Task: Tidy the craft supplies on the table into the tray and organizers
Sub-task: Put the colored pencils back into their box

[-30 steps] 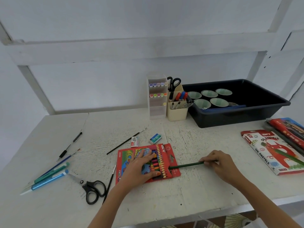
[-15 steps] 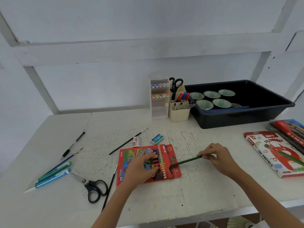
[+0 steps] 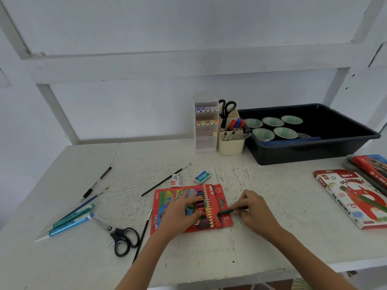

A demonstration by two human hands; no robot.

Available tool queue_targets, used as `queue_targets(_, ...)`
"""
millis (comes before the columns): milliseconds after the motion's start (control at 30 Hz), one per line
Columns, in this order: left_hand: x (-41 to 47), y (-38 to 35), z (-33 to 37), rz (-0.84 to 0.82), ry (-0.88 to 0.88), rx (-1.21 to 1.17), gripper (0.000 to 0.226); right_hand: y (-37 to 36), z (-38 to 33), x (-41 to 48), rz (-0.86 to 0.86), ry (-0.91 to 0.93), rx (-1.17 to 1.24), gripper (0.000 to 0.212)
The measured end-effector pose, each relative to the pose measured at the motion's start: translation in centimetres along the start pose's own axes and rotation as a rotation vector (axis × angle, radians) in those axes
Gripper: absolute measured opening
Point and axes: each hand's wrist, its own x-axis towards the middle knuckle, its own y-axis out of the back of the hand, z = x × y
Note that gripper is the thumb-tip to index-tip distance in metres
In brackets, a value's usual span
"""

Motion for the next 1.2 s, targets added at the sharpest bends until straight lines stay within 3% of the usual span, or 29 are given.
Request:
queue_targets(167,0.3,0.1,0.0,-0.048,-0.025,0.056,0.055,-2.0,-1.8,0.2,-0.037,0.034,-0.038,0.014)
queue_targets(300,0.2,0.3,-0.1,-0.076,-0.038,0.071,0.054,-1.4,-2.3,0.4,-0.079,-0.026,0.114,0.008)
queue_targets(500,0.1,0.8,-1.0,-0.183,-0.059,0.077,0.057,1.2,-0.5,0.5,-0.191,-0.089,0.042,0.022)
queue_targets(833,0.2,1.1,-0.9,-0.209,-0.069,0.142,0.058,-1.6,-2.7,0.0,-0.054,-0.093,0.307,0.028)
queue_targets(1067,0.0,0.9,-0.6,-0.181,-0.051,0.161,0.057,-2.9,-3.7,-0.7,0.051,-0.142,0.173,0.024)
queue_targets(1200,-0.3,0.9,-0.1,-0.165,-0.047,0.204,0.057,-4.2,-4.7,-1.8,0.172,-0.164,0.237,0.022)
